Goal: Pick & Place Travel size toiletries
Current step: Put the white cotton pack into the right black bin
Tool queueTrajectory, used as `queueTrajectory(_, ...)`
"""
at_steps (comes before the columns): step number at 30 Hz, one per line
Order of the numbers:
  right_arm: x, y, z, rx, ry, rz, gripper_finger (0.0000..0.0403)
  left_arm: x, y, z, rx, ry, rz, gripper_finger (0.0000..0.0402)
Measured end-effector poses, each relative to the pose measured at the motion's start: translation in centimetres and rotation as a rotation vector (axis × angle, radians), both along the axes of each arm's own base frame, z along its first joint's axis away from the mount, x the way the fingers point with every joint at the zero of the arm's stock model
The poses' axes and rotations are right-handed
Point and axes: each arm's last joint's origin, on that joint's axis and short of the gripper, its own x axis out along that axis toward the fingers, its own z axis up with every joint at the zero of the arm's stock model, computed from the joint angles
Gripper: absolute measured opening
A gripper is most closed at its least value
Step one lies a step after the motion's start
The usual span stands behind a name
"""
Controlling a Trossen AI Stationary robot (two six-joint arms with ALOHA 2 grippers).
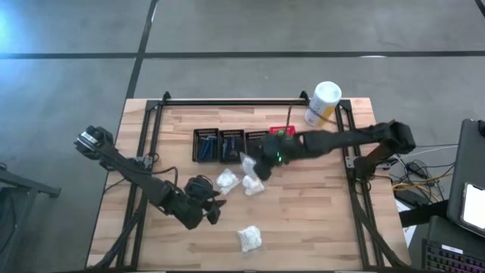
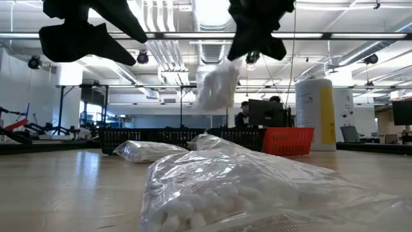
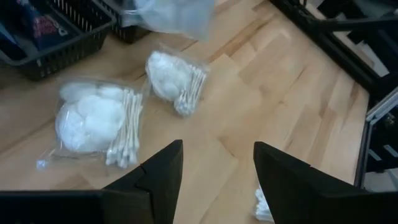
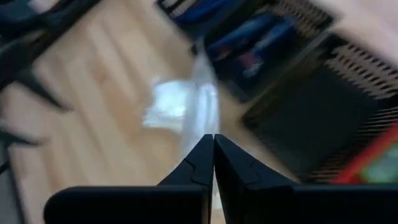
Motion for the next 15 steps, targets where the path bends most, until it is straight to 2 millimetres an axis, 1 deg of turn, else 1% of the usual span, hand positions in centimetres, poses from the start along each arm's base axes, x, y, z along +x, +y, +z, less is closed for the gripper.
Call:
queueTrajectory(4, -0.7, -3.7, 0.4, -0.029, 0.025, -0.059, 0.0008, 0.0, 0.0, -0.1, 0.002, 0.001, 0.003, 0.0202)
queueTrajectory(8, -1.0, -6.5, 0.0, -0.039, 0.05, -0.062, 0.0008, 0.1, -0.1, -0.3, -0.006, 0.002, 0.019, 0.0202)
queueTrajectory(10, -0.8, -7.2, -0.3, -0.027, 0.049, -0.055, 0.0008, 0.2, -0.1, -0.4, -0.007, 0.003, 0.021, 0.0202)
queueTrajectory(12, -0.9, -7.5, -0.5, -0.004, 0.067, -0.043, 0.0008, 0.2, -0.1, -0.5, -0.012, 0.004, 0.027, 0.0202)
queueTrajectory(15, -0.9, -6.9, -0.5, -0.001, 0.072, -0.022, 0.0008, 0.3, -0.2, -0.8, -0.011, 0.013, 0.029, 0.0202)
